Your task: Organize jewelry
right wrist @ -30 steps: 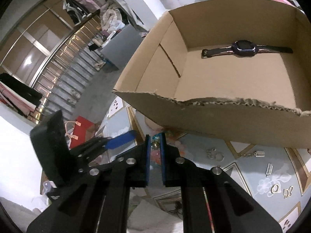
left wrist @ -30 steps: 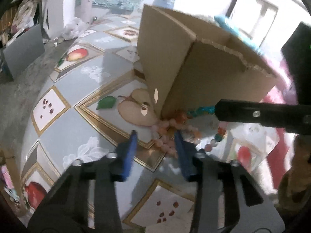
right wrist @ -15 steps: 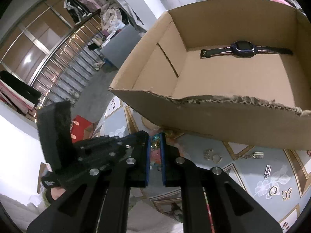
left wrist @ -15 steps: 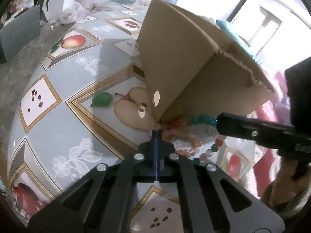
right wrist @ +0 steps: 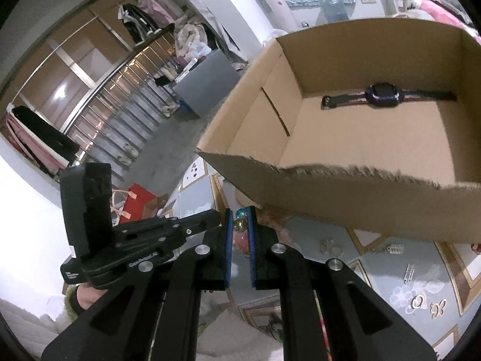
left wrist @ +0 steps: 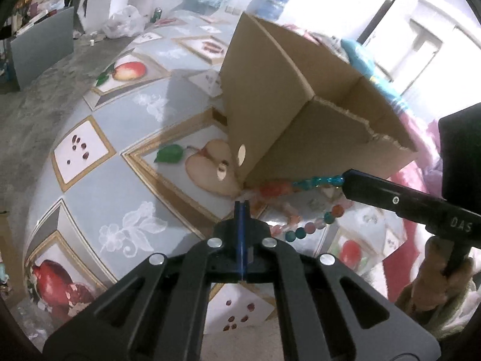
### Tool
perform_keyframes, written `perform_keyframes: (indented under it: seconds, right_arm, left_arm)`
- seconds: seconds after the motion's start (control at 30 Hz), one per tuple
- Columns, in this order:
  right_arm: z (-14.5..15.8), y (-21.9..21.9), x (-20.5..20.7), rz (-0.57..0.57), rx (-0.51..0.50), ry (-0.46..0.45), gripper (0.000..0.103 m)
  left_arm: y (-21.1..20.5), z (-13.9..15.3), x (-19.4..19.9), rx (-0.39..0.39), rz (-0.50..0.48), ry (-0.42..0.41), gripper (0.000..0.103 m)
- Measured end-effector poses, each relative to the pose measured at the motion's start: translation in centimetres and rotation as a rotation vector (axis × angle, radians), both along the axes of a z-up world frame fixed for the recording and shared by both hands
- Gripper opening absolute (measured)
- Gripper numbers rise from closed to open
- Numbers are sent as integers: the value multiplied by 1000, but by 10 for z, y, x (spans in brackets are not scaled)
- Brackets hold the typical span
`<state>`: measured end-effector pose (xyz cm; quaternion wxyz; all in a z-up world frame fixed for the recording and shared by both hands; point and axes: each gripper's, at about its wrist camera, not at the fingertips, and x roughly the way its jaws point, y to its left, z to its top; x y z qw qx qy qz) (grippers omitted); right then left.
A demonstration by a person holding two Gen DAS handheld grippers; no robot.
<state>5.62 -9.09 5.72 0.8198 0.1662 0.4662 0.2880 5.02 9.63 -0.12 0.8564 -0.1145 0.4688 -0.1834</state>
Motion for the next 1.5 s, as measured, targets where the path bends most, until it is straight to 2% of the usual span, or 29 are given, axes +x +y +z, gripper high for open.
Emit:
perform_keyframes:
  seconds: [0.13,0.2,0.3,0.5,0.7,0.73,1.0,1.2,1.33,1.4,1.5]
  right_arm:
    - [-13,-12,-3,-22,35,45,9]
    - [-15,-14,-5,-29,46,52,9]
    - [-17,-14,-7,-30,47,53,9]
    - [-24,-4,-9,-12,35,66,9]
    - [-31,-2,-6,-19,34,81,9]
    - [-30,-2,-6,-20,34,79,9]
    - [-21,-5,-5,-21,33,44,9]
    - [2,-8,-11,-10,50,3,9]
    - [34,-12,-18,3,68,-55,9]
    - [56,-16,-18,10,80,-105,9]
    - [83,-23,-11,20,83,-169,9]
  left_arm:
    - [-12,-10,1,70,-36,16,17]
    - [-19,-17,5,96,-66,48,18]
    - [-23,-17,6,130,-66,41,20]
    - [-21,-19,14,104,-60,59,21]
    - [-15,-22,16,26,-47,69,13]
    - [-10,-23,15,-3,-35,63,8]
    - [0,-14,3,-39,-27,23,7]
    - [7,16,-10,-80,-25,-35,7]
    - [9,52,-22,-124,-45,-97,7]
    - [8,78,-27,-143,-69,-156,7]
    - [-5,112,-20,-132,-116,-239,7]
